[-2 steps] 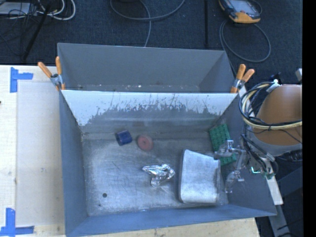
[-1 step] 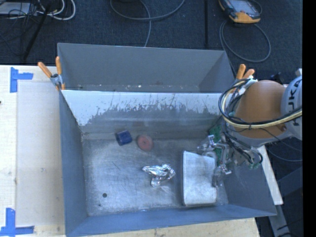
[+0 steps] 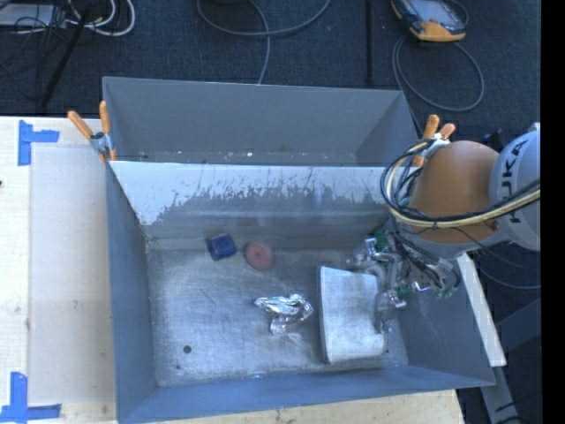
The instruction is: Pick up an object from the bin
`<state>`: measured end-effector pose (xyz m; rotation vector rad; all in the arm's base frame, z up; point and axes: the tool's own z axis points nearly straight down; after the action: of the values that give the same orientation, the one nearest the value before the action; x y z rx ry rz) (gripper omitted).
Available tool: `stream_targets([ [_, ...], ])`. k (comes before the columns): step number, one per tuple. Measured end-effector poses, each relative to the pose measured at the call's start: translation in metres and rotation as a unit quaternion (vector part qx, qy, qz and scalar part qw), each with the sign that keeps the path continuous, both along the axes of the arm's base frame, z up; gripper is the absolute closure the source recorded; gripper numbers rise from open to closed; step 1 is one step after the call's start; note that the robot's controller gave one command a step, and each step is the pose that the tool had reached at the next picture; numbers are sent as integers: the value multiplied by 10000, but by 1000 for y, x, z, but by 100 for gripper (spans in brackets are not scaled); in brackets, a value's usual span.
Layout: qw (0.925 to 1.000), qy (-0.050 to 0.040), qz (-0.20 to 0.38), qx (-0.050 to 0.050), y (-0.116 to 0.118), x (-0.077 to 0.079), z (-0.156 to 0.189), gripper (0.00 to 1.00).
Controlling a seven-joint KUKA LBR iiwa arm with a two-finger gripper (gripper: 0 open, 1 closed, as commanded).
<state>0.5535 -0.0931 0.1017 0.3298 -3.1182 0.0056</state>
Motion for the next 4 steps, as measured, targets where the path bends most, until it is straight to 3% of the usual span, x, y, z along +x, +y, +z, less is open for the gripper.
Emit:
stream_targets([
  [1, 10000, -17, 13, -8, 3, 5, -5, 0],
  [2, 9999, 53, 124, -25, 6, 11, -8, 0],
  [4, 9994, 58, 352, -18, 8, 12, -8, 0],
])
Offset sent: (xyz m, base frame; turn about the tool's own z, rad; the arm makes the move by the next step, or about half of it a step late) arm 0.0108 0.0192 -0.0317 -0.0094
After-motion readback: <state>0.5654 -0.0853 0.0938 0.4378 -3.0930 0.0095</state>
